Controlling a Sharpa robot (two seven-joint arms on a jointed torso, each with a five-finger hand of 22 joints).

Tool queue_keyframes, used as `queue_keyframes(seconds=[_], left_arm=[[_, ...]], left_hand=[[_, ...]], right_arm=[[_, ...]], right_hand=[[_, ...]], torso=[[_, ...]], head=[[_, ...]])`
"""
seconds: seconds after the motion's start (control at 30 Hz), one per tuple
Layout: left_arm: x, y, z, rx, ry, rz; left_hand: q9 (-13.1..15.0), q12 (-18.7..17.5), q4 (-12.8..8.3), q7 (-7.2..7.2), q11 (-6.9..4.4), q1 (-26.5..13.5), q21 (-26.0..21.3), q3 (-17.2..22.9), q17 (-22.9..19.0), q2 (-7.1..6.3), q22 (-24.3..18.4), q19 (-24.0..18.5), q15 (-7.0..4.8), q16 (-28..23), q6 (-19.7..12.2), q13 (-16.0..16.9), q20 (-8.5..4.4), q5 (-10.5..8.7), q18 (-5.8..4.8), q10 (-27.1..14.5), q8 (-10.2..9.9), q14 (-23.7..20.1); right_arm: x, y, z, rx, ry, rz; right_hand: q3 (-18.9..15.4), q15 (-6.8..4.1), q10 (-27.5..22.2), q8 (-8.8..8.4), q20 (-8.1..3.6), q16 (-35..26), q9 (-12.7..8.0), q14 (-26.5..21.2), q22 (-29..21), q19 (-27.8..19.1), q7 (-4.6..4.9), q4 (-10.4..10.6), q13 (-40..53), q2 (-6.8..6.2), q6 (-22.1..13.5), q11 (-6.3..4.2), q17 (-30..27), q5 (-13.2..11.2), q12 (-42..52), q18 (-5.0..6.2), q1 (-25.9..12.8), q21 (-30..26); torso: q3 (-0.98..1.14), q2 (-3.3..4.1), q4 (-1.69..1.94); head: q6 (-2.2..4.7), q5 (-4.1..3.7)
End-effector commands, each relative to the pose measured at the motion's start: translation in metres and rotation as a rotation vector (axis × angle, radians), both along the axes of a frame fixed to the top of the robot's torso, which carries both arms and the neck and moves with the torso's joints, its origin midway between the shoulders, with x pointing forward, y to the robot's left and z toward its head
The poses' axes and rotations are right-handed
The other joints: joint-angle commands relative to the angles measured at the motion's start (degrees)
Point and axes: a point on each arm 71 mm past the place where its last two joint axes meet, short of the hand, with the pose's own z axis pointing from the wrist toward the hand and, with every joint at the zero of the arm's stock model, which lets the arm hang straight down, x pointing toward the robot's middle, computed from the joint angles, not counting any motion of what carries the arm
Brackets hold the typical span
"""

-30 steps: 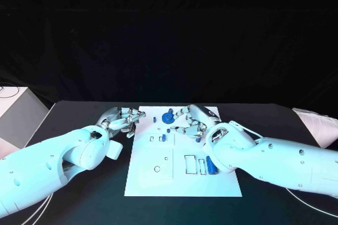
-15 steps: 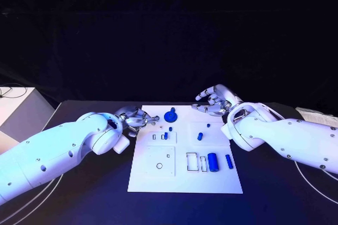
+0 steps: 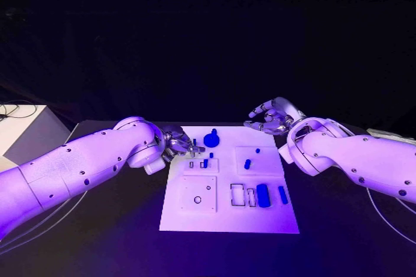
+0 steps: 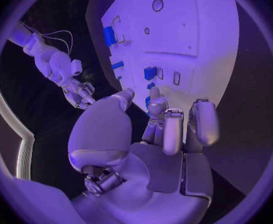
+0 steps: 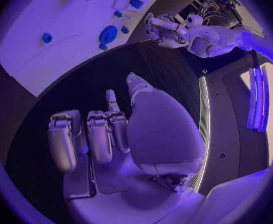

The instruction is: Assemble the parts on the task board

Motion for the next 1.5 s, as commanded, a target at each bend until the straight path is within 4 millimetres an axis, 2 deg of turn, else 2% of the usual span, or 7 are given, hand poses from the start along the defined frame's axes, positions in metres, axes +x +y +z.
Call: queue_keyframes(seconds=[0.03,0.33,0.43,0.47,0.87,1.03,1.5], left_arm=[[0.002,-0.005,-0.002,0.114,0.029,-0.065],[0.012,-0.021,0.002,0.190,0.028,-0.110],[0.013,-0.025,0.002,0.201,0.030,-0.121],[0.014,-0.026,0.002,0.203,0.031,-0.123],[0.017,-0.034,0.000,0.224,0.052,-0.146],[0.017,-0.036,0.000,0.224,0.063,-0.155],[0.015,-0.042,-0.002,0.221,0.087,-0.182]], left_hand=[[0.31,-0.17,-0.04,0.09,0.00,-0.39,0.17,-0.34,8.18,0.37,-0.13,-0.27,-0.36,-0.14,-0.49,-0.02,-0.28,0.30,-0.36,-0.15,0.12,3.09],[1.31,-1.91,-0.10,0.43,0.28,-0.33,-0.12,-0.44,7.76,0.73,-0.66,-0.70,-0.15,-0.39,-1.82,-2.54,-0.16,0.33,-0.26,-2.21,-0.34,2.84],[1.82,-2.05,-0.18,0.51,0.37,0.39,-0.13,0.13,7.86,1.19,-0.61,-0.72,-0.04,-0.37,-2.09,-2.59,-0.05,0.44,-0.26,-2.39,-0.54,2.86],[1.82,-2.05,-0.18,0.51,0.37,0.39,-0.13,0.13,7.86,1.19,-0.61,-0.72,-0.04,-0.37,-2.09,-2.59,-0.05,0.44,-0.26,-2.39,-0.54,2.86],[2.11,-2.16,-0.13,0.62,0.46,0.45,-0.06,0.11,8.10,0.78,-0.47,-0.64,0.02,-0.26,-2.26,-2.74,0.02,0.20,-0.29,-2.54,-0.72,2.96],[2.16,-2.46,-0.11,0.64,0.48,0.42,-0.09,0.08,8.00,0.71,-0.52,-0.68,0.03,-0.31,-2.29,-3.24,0.03,0.16,-0.28,-2.87,-0.74,2.91],[2.29,-2.83,-0.14,0.66,0.51,0.52,-0.16,0.21,7.90,0.79,-0.67,-0.79,0.07,-0.37,-2.36,-3.79,0.07,0.22,-0.25,-3.28,-0.82,2.86]], right_arm=[[0.001,0.000,-0.001,-0.004,0.025,0.015],[0.002,0.000,-0.002,-0.013,0.035,0.012],[0.002,0.000,-0.002,-0.016,0.037,0.012],[0.002,0.000,-0.002,-0.017,0.037,0.012],[0.002,0.002,-0.002,-0.023,0.042,0.015],[0.002,0.003,-0.002,-0.025,0.042,0.017],[0.002,0.005,-0.002,-0.030,0.045,0.021]], right_hand=[[0.24,0.29,2.80,0.28,0.26,0.24,0.05,6.08,15.08,6.00,-0.06,0.06,12.36,0.13,-0.22,0.26,15.10,0.36,-0.16,-0.82,0.11,0.35],[0.19,0.30,2.72,0.25,0.26,0.24,0.03,6.08,15.08,6.00,-0.04,0.07,12.28,0.02,-0.35,0.28,15.10,0.57,-0.24,-0.82,0.02,0.35],[0.19,0.30,2.72,0.25,0.26,0.24,0.03,6.08,15.08,6.00,-0.04,0.07,12.28,0.02,-0.35,0.28,15.10,0.57,-0.24,-0.82,0.02,0.35],[0.19,0.30,2.72,0.25,0.26,0.24,0.03,6.08,15.08,6.00,-0.04,0.07,12.28,0.02,-0.35,0.28,15.10,0.57,-0.24,-0.82,0.02,0.35],[0.15,0.31,2.69,0.22,0.27,0.24,0.01,6.08,15.08,6.00,-0.01,0.08,12.26,-0.05,-0.48,0.30,15.10,0.67,-0.26,-0.82,-0.07,0.35],[0.15,0.31,2.69,0.22,0.27,0.24,0.01,6.08,15.08,6.00,-0.01,0.08,12.26,-0.05,-0.48,0.30,15.10,0.67,-0.26,-0.82,-0.07,0.35],[0.15,0.31,2.69,0.22,0.27,0.24,0.01,6.08,15.08,6.00,-0.01,0.08,12.26,-0.05,-0.48,0.30,15.10,0.67,-0.26,-0.82,-0.07,0.35]], torso=[[0.03,0.06,-0.04],[-0.05,0.33,-0.16],[-0.03,0.41,-0.26],[-0.08,0.40,-0.21],[-0.14,0.47,-0.14],[-0.14,0.50,-0.27],[-0.12,0.52,-0.17]], head=[[-0.13,-0.13],[-0.19,-0.50],[-0.21,-0.52],[-0.24,-0.56],[-0.66,-0.58],[-0.82,-0.74],[-1.14,-0.85]])
